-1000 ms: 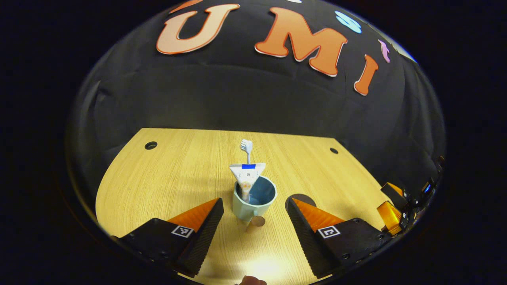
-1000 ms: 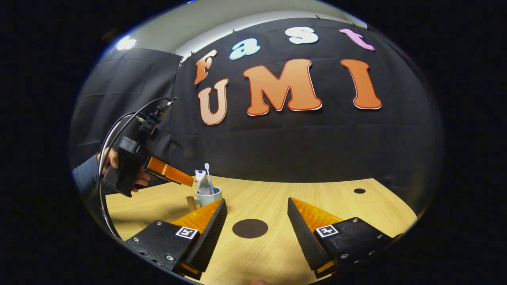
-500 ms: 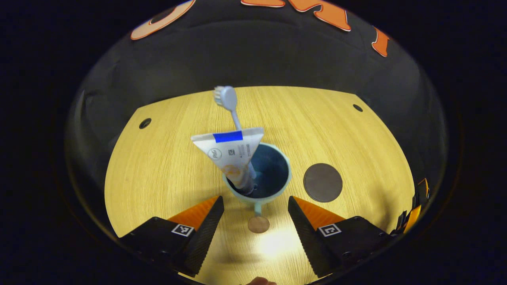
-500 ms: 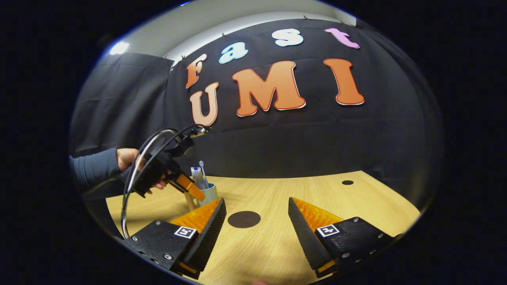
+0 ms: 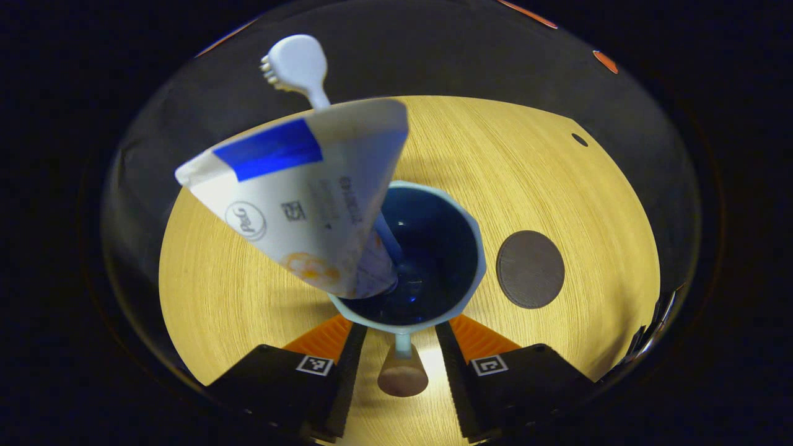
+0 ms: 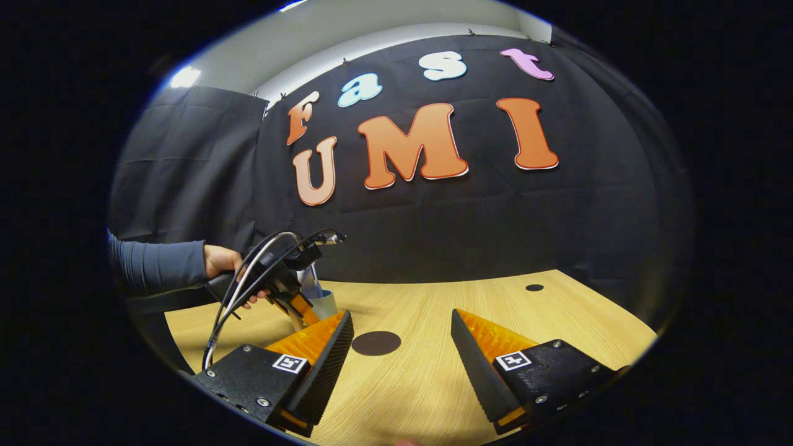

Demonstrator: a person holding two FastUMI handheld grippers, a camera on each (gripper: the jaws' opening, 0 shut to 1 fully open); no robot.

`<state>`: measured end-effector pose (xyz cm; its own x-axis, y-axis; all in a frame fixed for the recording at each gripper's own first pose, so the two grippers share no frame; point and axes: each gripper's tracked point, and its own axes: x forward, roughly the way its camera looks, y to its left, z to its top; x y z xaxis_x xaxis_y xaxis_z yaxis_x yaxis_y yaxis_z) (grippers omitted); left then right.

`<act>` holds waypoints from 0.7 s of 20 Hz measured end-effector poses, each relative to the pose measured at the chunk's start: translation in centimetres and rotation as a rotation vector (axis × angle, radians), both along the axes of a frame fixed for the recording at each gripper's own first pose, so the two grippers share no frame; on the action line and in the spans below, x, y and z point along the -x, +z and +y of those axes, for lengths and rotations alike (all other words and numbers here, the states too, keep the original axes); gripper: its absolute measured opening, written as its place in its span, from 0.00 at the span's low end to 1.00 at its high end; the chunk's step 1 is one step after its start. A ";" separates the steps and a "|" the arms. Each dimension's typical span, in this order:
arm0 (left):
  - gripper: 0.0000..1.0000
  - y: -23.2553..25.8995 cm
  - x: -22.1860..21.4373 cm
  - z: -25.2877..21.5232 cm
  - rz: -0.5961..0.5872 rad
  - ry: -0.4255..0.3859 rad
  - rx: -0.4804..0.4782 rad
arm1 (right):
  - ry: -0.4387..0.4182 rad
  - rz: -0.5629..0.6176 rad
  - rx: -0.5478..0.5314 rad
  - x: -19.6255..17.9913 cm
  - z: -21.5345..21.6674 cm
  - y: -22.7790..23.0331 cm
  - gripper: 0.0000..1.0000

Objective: Put the toothbrush and toothpaste on the desktop into the cup, then pick up the cup and place it on the coaster on the desktop.

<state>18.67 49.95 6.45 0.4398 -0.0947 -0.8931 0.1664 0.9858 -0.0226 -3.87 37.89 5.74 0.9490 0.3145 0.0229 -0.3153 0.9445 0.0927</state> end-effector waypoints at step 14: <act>0.23 9.9 -3.5 -2.7 -0.119 0.002 0.031 | -0.011 -0.017 0.023 -0.1 1.4 -0.2 0.95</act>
